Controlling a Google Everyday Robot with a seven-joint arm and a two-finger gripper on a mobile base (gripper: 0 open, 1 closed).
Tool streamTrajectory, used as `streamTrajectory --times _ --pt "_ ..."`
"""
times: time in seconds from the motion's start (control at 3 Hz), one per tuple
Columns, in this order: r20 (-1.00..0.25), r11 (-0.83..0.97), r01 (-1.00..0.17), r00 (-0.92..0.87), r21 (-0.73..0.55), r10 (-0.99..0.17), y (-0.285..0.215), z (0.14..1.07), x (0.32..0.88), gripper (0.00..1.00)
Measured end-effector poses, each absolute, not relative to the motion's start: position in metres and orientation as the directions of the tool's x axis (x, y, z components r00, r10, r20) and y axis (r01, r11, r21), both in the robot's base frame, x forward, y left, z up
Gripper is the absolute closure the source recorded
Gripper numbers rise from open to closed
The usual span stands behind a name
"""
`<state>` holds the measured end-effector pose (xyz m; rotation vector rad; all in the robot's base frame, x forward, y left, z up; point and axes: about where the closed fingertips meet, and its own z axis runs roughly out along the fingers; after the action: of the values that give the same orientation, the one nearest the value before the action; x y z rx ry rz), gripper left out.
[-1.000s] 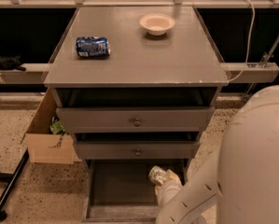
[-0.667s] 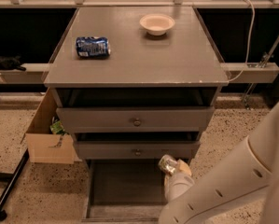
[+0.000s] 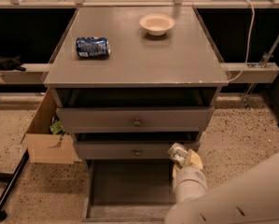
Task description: Pick 7up can from bottom drawer and place on counter
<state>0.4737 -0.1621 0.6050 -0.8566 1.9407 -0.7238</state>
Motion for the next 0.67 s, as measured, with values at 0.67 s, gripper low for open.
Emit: streamTrajectory --times 0.67 --pt "-0.467 0.562 -0.294 -0.335 -0.773 -0.818 -0.135 0.633 0.527 1.00"
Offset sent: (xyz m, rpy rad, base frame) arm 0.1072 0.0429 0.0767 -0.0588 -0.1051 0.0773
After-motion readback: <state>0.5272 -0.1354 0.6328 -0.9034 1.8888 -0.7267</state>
